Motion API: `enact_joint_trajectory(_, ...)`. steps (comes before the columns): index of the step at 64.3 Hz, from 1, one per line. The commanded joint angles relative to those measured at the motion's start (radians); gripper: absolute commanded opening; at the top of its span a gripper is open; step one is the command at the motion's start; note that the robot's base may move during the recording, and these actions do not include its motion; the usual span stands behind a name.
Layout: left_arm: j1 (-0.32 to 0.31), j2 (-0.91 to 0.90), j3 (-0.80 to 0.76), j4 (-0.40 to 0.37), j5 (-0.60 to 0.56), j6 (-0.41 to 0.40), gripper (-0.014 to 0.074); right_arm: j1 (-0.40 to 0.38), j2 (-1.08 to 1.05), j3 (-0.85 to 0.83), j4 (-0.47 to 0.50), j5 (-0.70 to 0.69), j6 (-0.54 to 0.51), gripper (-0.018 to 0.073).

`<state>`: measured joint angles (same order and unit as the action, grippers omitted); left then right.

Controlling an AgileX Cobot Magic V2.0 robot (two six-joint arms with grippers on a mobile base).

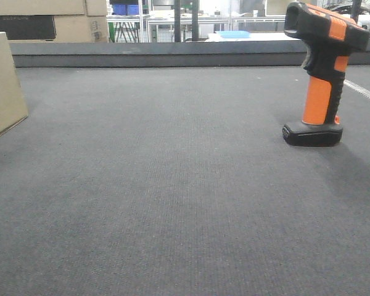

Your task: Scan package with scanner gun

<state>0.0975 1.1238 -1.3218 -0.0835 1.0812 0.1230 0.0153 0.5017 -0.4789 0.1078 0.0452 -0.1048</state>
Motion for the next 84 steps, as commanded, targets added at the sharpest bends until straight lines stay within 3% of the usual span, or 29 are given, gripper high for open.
enact_joint_trajectory(1, 0.036, 0.124, -0.128, 0.011, 0.087, 0.015, 0.0571, 0.015, 0.005, -0.007, 0.003, -0.017, -0.003, 0.057)
enact_joint_trajectory(18, 0.06, 0.387, -0.32, 0.049, 0.104, 0.083, 0.0571, 0.039, 0.005, -0.007, 0.003, -0.017, -0.003, 0.057)
enact_joint_trajectory(43, 0.06, 0.576, -0.321, 0.071, 0.03, 0.112, 0.0571, 0.039, 0.005, -0.007, 0.003, -0.017, -0.003, 0.057)
enact_joint_trajectory(66, 0.06, 0.67, -0.321, 0.093, 0.034, 0.111, 0.0542, 0.039, 0.005, -0.007, 0.003, -0.017, -0.003, 0.057)
enact_joint_trajectory(74, 0.06, 0.666, -0.324, 0.093, 0.054, 0.111, 0.0344, 0.039, 0.005, -0.007, 0.003, -0.017, -0.003, 0.057)
enact_joint_trajectory(84, 0.06, 0.655, -0.358, 0.096, 0.093, 0.111, -0.0098, 0.039, 0.005, -0.007, 0.003, -0.017, -0.003, 0.057)
